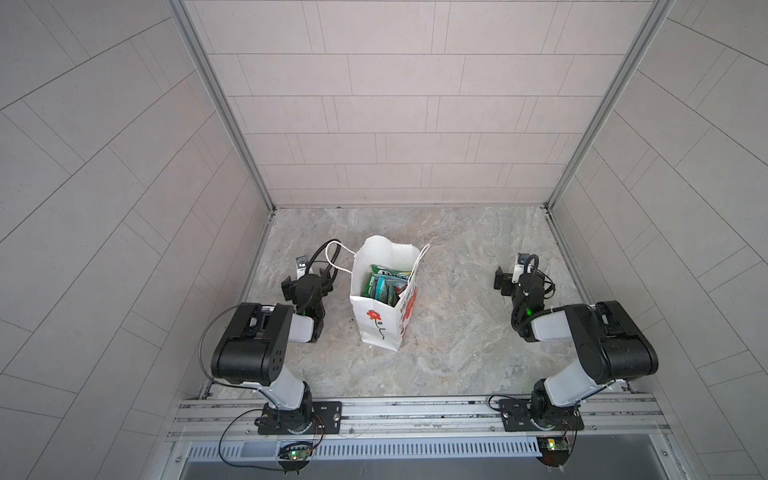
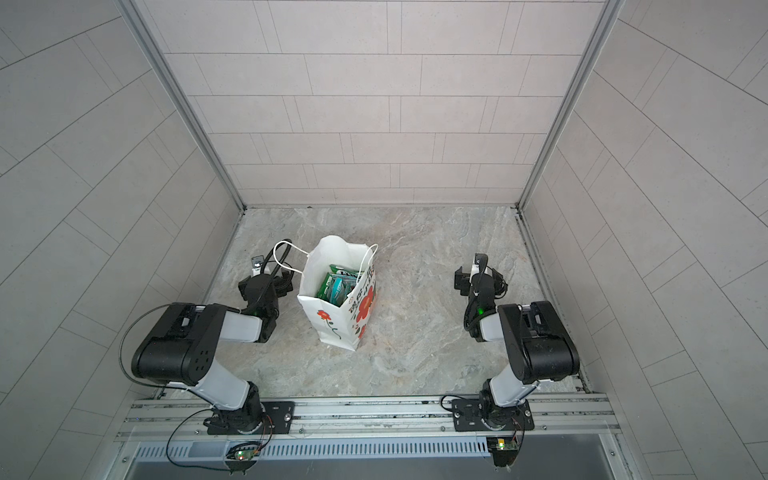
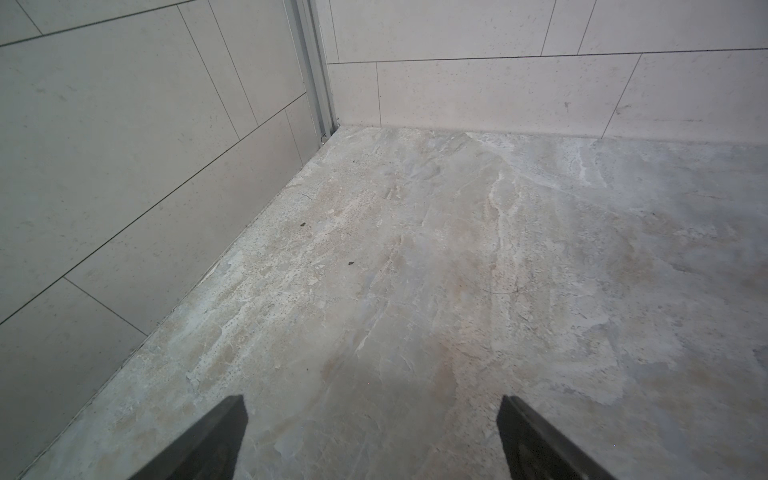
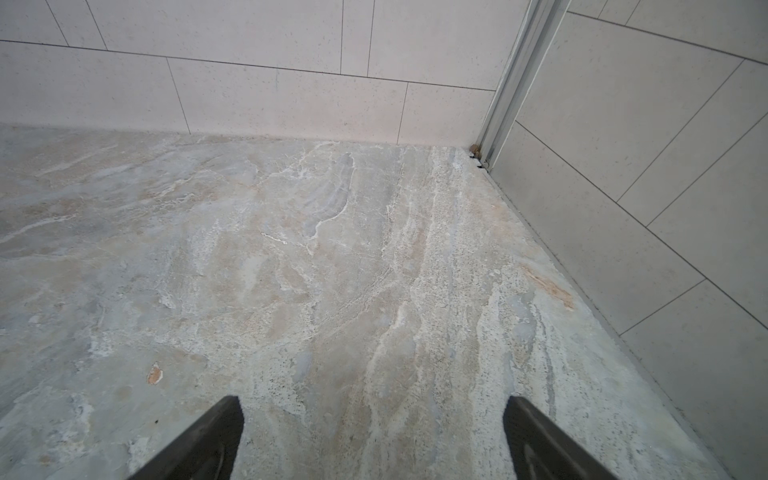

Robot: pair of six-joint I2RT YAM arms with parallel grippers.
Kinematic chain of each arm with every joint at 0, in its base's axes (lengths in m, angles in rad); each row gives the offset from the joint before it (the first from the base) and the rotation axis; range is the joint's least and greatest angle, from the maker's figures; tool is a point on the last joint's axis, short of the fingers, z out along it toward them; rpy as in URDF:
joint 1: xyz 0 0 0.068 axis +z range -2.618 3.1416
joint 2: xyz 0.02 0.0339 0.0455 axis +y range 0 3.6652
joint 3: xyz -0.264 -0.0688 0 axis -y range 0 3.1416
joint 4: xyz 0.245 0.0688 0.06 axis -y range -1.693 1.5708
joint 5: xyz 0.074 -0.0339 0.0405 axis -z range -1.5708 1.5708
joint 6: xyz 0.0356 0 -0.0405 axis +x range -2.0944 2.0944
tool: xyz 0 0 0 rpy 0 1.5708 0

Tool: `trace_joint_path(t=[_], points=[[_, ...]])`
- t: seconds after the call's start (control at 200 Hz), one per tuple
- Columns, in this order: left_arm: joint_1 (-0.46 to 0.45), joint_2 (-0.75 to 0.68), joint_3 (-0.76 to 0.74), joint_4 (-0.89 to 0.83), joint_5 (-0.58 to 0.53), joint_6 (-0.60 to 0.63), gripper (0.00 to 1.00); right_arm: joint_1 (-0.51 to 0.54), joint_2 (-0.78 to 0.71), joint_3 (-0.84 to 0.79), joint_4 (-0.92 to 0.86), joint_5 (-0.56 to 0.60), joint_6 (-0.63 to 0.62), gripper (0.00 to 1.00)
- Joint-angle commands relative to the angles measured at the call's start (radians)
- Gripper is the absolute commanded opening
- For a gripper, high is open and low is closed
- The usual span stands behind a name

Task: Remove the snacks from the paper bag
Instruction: 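Raise both arms from the rest pose toward the paper bag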

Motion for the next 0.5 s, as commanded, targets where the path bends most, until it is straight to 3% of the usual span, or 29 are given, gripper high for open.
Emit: trace_joint_path(t=[0.0,0.06,0.28,0.4,0.495], points=[[0.0,-0.074,-0.016,-0.011,-0.055,-0.035,1.0,0.004,-0.012,-0.038,0.07,0.031,-0.007,0.99],[0.0,-0.103,-0.031,0.007,-0.089,-0.025,1.0,0.004,-0.05,-0.04,0.032,0.067,0.005,0.99],[-0.005,-0.362,-0.003,-0.261,-0.345,-0.131,1.0,0.004,-0.185,-0.037,-0.099,0.193,0.046,0.99],[-0.003,-0.51,0.116,-0.621,-0.425,-0.267,1.0,0.004,-0.247,-0.032,-0.183,0.242,0.077,0.99],[-0.003,-0.567,0.229,-0.837,-0.4,-0.326,1.0,0.004,-0.307,-0.007,-0.318,0.254,0.135,0.99]])
